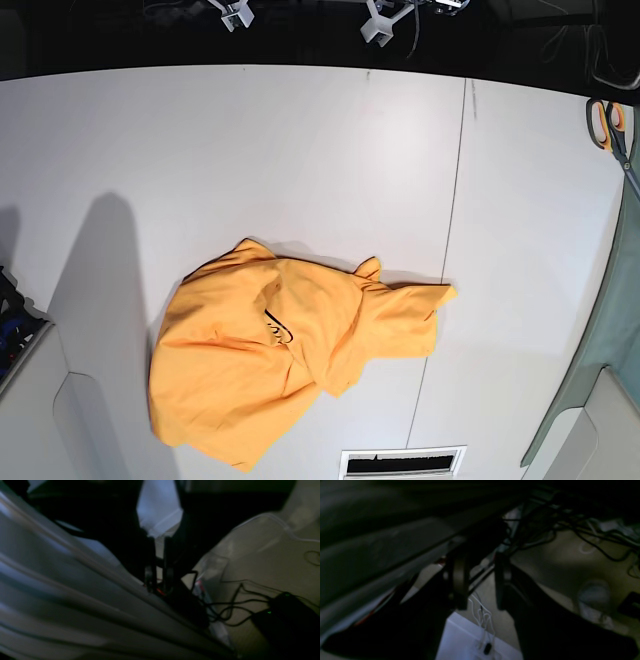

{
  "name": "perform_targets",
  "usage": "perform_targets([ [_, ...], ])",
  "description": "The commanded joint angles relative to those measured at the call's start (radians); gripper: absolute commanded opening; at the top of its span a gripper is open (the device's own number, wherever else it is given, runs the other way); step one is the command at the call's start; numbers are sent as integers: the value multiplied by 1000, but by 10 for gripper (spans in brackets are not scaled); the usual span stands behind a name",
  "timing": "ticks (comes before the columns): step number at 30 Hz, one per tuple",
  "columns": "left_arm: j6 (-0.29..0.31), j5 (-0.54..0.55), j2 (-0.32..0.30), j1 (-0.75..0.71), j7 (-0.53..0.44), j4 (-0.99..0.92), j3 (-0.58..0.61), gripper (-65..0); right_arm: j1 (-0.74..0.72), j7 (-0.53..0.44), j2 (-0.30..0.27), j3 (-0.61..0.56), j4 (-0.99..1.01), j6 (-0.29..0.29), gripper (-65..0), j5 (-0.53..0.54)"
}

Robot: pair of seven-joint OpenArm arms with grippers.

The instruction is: Layout the t-shirt on the table in an organized manner, then fold the t-shirt properly

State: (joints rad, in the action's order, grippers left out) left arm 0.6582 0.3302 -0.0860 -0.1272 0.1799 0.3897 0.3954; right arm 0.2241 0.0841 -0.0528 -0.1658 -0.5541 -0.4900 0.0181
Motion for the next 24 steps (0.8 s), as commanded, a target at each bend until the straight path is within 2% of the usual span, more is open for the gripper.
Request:
perform_targets([
  [1, 40, 21, -2, -28, -3, 46, -29, -596, 35, -8, -6, 0, -48, -16, -474, 7],
  [8, 40, 36, -85, -224, 27, 415, -299, -595, 246, -1, -69, 0, -449, -15, -474, 8],
  [12, 40, 37, -132, -316, 50, 653, -411, -594, 346, 45, -114, 3, -718, -13, -474, 12],
  [14, 40, 67, -163, -353, 74, 773, -446, -594, 384, 75, -142, 8, -851, -12, -474, 48],
  [17, 40, 141, -205, -395, 144, 950, -498, -593, 402, 210, -180, 34, -1031, -12, -474, 134],
  [20, 40, 221, -246, -408, 256, 1119, -557, -589, 396, 327, -185, 96, -1175, -12, -474, 197],
  [22, 40, 283, -274, -408, 358, 1218, -594, -589, 396, 332, -185, 145, -1247, -11, -474, 247],
  [24, 40, 333, -306, -408, 410, 1303, -620, -589, 386, 332, -185, 191, -1294, -12, -474, 296],
])
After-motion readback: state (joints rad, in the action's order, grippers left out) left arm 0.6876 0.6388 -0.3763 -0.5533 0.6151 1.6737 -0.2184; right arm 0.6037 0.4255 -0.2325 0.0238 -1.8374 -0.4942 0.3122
